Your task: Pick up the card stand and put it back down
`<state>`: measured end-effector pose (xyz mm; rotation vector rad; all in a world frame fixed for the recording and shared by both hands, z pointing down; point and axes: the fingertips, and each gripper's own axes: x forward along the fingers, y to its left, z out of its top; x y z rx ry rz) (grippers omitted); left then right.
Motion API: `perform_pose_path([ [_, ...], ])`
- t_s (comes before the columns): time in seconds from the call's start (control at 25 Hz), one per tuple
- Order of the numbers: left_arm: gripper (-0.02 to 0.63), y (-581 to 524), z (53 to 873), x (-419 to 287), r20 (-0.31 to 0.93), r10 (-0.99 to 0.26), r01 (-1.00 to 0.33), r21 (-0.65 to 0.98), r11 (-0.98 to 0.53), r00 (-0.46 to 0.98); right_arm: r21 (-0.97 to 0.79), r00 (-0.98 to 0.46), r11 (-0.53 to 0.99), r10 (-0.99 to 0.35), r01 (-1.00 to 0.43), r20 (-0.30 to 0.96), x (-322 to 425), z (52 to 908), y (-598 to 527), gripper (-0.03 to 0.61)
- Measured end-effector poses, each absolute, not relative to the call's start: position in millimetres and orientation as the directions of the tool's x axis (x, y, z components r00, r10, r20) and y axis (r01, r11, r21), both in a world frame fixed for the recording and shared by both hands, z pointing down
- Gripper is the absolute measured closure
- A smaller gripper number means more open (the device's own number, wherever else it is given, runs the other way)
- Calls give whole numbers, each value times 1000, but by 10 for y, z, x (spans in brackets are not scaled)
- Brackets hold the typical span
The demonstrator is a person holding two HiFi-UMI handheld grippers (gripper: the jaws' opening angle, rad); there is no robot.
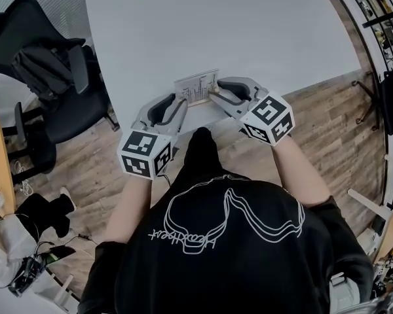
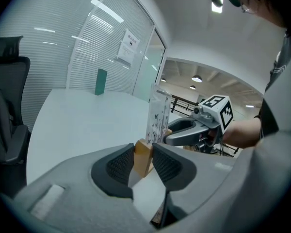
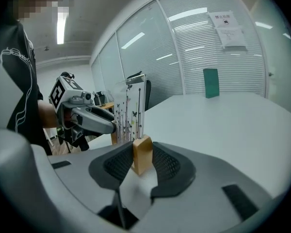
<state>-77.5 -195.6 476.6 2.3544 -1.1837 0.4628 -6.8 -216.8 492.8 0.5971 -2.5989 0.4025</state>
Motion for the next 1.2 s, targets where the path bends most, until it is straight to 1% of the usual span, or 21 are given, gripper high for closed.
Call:
perform_pose_path([
  [0.24,488,-1735,4393,-744,462,-660,-802,263,-536,593,-187,-811,854,-361,-486,460,-27,4530,-1949,451],
  [0.68,488,-1158,3662,-483,388,-696,-794,215,-569,604,-158,-822,850,-413,-503,392,245,3842,-1360,451],
  [0.84,488,-967,3433,-392,361,-709,-792,189,-580,606,-121,-822,854,-435,-506,367,336,3598,-1176,451],
  [1.2,488,-553,3219,-285,342,-716,-788,157,-595,608,-81,-815,851,-463,-518,350,443,3369,-761,451],
])
